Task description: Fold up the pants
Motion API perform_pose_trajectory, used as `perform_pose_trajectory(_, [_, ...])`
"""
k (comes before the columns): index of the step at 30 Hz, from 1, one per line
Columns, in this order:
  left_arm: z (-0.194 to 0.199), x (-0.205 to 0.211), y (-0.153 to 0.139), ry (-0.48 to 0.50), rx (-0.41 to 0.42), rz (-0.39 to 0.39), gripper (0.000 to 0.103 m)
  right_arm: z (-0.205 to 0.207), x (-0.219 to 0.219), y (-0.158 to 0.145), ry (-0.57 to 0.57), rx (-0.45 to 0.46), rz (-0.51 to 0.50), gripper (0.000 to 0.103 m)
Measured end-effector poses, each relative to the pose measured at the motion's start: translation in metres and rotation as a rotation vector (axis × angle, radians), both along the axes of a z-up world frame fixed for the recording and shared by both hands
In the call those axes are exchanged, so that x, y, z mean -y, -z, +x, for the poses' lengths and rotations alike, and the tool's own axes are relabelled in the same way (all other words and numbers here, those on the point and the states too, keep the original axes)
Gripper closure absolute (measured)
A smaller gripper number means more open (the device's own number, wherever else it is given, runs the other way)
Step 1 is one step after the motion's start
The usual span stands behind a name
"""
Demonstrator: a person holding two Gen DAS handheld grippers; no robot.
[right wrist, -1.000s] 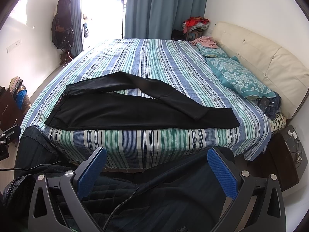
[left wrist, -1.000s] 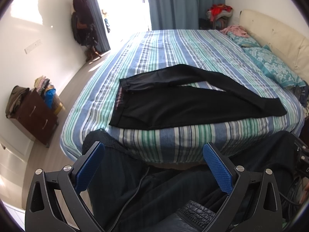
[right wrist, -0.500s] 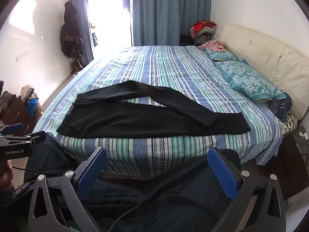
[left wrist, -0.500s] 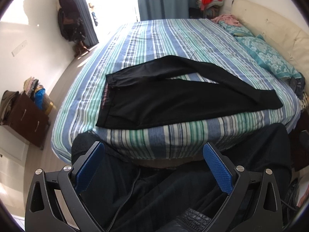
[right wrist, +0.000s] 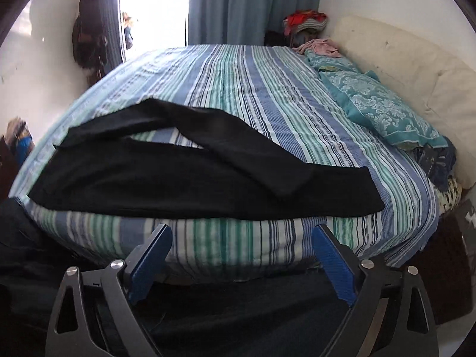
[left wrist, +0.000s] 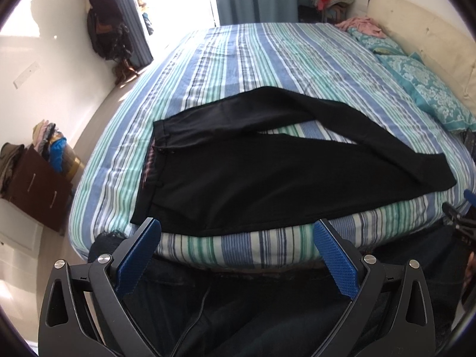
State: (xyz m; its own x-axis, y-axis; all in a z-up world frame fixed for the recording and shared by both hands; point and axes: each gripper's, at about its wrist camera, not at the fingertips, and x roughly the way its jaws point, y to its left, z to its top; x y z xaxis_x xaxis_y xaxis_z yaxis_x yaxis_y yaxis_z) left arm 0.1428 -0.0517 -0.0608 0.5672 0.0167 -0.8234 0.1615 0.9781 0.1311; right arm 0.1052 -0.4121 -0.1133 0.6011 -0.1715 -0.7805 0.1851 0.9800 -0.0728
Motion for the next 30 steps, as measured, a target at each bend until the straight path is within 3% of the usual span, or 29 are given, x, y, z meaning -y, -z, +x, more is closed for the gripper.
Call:
perform_pose_trajectory(3, [0.010,-0.009,0.017,-0.044,-0.034,0.034,0.001,0.050,0.031,0.039,-0.081,-0.108,-0.096,0.014])
perform_pose_trajectory(9, [0.034,-0.029,0.043,-0.147,-0.124,0.033,0.001,0.123,0.071,0.123,-0.219,-0.325,-0.293,0.038])
perform_pose_trajectory(11, [0.040,-0.029,0.051,-0.157,-0.145,0.053,0.001,0.137,0.079,0.139,-0.255,-0.379,-0.314,0.069])
perform_pose_trajectory(14, [0.053,-0.024,0.061,-0.157,-0.171,0.084,0.001,0.146,0.091,0.132,-0.267,-0.378,-0.290,0.094])
perform_pose_trajectory(17, [0.071,-0.015,0.064,-0.143,-0.175,0.109,0.001,0.159,0.102,0.100,-0.291,-0.356,-0.305,0.094])
perform_pose_trajectory(19, [0.087,-0.007,0.058,-0.133,-0.155,0.114,0.001,0.184,0.117,0.062,-0.285,-0.313,-0.300,0.095])
perform_pose_trajectory(21, [0.111,0.001,0.047,-0.127,-0.122,0.102,0.001,0.236,0.146,0.019,-0.241,-0.255,-0.318,0.095])
perform_pose_trajectory(24, [0.152,0.017,0.023,-0.128,-0.032,0.059,0.001,0.340,0.210,-0.049,-0.087,-0.080,-0.328,0.092])
perform_pose_trajectory(26, [0.178,0.025,0.016,-0.138,0.032,0.049,0.001,0.399,0.258,-0.066,0.078,-0.062,-0.328,0.049])
perform_pose_trajectory(28, [0.205,0.029,0.024,-0.157,0.053,0.056,0.001,0.422,0.293,-0.066,0.213,-0.045,-0.305,0.048])
perform_pose_trajectory(30, [0.230,0.030,0.042,-0.170,0.044,0.068,0.001,0.426,0.312,-0.050,0.241,-0.034,-0.188,0.048])
